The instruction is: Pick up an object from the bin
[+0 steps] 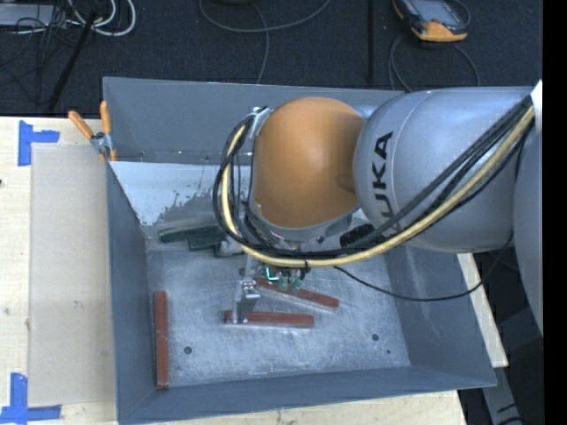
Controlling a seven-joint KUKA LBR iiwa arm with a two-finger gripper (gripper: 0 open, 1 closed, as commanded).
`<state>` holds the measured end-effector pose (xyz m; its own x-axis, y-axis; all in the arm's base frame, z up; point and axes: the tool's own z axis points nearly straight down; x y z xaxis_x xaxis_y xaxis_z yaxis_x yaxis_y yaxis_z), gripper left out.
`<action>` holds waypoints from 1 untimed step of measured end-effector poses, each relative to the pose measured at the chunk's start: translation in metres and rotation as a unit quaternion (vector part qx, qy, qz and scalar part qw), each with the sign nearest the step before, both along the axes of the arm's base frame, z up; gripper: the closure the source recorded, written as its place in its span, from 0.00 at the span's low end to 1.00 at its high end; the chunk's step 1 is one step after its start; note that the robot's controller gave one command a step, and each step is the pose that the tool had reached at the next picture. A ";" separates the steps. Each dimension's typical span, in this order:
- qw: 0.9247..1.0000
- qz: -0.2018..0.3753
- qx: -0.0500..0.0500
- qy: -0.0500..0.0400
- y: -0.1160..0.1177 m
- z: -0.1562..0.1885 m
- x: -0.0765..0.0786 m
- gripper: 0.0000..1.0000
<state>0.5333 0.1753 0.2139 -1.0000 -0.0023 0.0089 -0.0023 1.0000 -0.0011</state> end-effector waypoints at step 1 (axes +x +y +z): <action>1.000 -0.002 0.001 -0.004 -0.001 0.004 0.002 0.00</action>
Offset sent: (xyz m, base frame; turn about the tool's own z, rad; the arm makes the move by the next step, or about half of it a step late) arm -0.0215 -0.0992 -0.0617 -0.1188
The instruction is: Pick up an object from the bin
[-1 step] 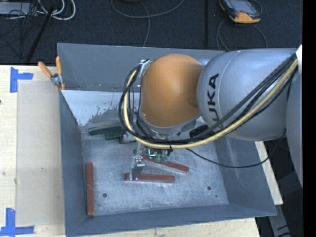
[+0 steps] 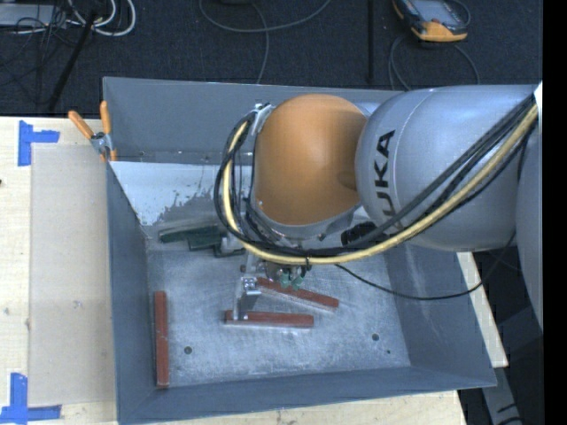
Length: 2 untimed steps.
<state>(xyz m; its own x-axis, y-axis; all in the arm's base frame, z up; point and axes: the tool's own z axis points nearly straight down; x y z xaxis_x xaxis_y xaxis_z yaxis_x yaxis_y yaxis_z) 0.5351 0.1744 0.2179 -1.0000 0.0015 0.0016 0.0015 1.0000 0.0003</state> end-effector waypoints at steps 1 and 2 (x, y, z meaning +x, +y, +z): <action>0.999 0.046 0.000 -0.001 -0.066 -0.046 -0.017 0.00; 0.995 0.097 -0.001 0.000 -0.084 -0.058 0.008 0.00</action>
Offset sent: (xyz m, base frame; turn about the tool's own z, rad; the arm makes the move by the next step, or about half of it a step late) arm 0.0138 -0.0818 -0.0579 -0.2078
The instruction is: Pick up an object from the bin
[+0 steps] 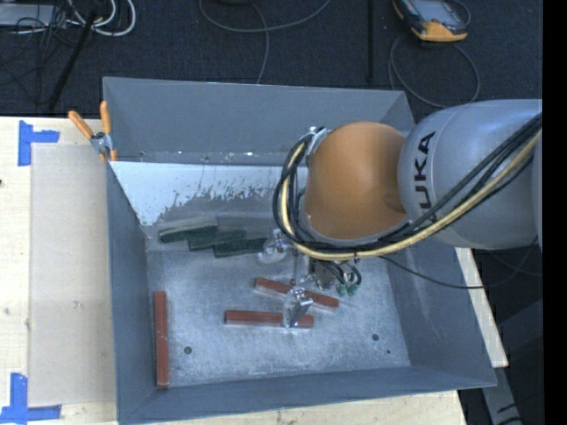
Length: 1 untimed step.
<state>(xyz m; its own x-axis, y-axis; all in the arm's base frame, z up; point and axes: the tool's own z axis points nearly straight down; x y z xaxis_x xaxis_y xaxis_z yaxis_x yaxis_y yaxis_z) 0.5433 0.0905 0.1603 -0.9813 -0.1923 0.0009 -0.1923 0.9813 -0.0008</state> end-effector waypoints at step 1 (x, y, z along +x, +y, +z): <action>0.999 -0.054 0.001 0.000 0.005 -0.019 -0.021 0.00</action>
Offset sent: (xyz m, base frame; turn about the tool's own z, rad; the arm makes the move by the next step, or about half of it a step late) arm -0.0060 -0.0290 -0.0903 0.0226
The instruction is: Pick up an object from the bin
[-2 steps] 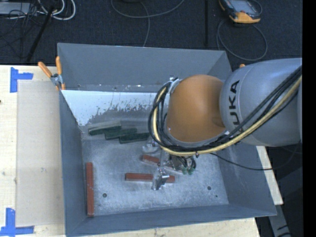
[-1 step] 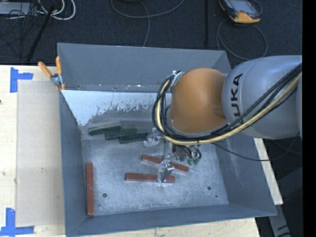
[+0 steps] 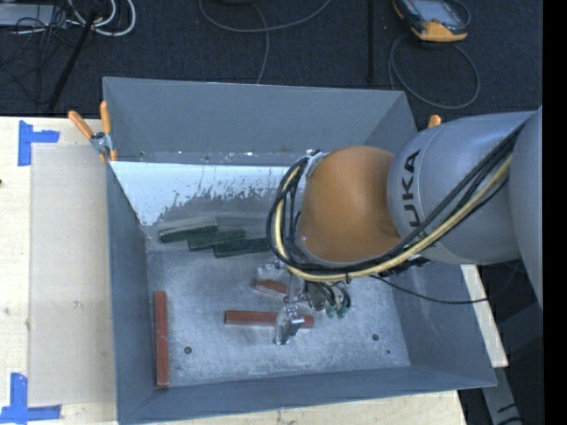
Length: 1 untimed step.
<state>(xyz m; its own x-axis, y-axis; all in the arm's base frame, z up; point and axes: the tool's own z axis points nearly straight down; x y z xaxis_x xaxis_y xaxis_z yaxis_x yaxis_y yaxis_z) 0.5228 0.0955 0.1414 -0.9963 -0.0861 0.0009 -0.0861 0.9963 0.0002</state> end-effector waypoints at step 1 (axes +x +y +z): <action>0.999 0.041 0.003 -0.008 -0.025 -0.059 0.015 0.00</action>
Offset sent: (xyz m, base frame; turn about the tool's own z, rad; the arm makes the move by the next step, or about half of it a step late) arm -0.0126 -0.0023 -0.0714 0.0260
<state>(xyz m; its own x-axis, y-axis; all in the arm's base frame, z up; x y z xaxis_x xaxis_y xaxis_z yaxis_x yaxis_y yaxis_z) 0.5380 0.0705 0.0823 -0.9858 -0.1673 -0.0161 -0.1674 0.9859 0.0044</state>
